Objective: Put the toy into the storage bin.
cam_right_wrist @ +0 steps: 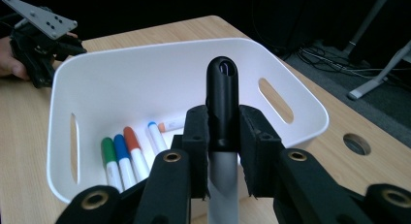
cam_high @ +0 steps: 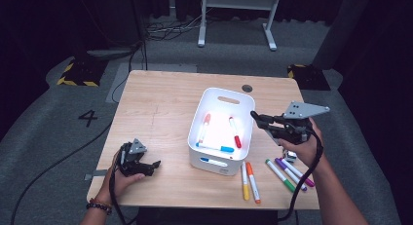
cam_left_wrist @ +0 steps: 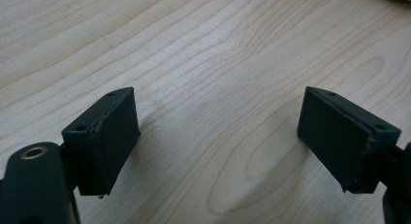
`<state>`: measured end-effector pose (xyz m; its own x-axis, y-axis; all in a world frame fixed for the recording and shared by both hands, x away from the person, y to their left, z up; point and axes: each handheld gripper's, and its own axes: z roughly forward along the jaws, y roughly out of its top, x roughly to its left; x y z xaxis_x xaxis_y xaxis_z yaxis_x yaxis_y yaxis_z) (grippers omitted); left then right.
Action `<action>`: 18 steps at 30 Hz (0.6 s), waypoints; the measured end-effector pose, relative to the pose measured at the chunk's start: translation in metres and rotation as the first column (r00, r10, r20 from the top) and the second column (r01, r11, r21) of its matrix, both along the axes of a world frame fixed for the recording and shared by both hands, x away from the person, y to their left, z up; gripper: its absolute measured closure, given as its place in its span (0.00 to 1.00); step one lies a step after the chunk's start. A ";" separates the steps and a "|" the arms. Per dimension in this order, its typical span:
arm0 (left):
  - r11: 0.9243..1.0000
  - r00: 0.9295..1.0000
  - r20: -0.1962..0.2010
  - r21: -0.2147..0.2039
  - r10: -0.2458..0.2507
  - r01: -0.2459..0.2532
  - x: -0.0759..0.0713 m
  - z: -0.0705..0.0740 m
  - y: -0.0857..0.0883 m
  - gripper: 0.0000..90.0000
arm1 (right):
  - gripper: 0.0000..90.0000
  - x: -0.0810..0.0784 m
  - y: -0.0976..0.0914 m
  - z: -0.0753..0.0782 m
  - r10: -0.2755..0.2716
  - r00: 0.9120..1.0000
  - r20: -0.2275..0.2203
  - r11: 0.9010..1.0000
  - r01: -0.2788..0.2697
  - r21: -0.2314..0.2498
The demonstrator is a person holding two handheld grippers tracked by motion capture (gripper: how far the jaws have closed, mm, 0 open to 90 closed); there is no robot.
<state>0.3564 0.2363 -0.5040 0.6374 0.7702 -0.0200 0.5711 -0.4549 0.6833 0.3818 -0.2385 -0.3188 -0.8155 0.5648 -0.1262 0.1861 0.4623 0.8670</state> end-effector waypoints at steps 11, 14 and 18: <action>1.000 1.000 0.000 0.000 0.000 0.000 0.000 0.000 0.000 0.17 | 0.83 0.006 0.031 0.015 0.048 0.999 0.023 0.998 -0.047 -0.043; 1.000 1.000 -0.001 -0.002 0.002 -0.002 0.000 0.000 0.000 0.17 | 0.83 0.009 0.041 0.017 0.058 0.998 0.024 0.997 -0.057 -0.059; 1.000 1.000 0.000 -0.001 0.000 0.000 0.000 0.000 0.000 0.17 | 0.83 0.013 0.054 0.017 0.083 0.996 0.023 0.994 -0.081 -0.075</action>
<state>0.3565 0.2363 -0.5041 0.6372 0.7704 -0.0206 0.5713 -0.4542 0.6836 0.3950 -0.1845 -0.3014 -0.8545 0.4846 -0.1871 0.1226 0.5381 0.8339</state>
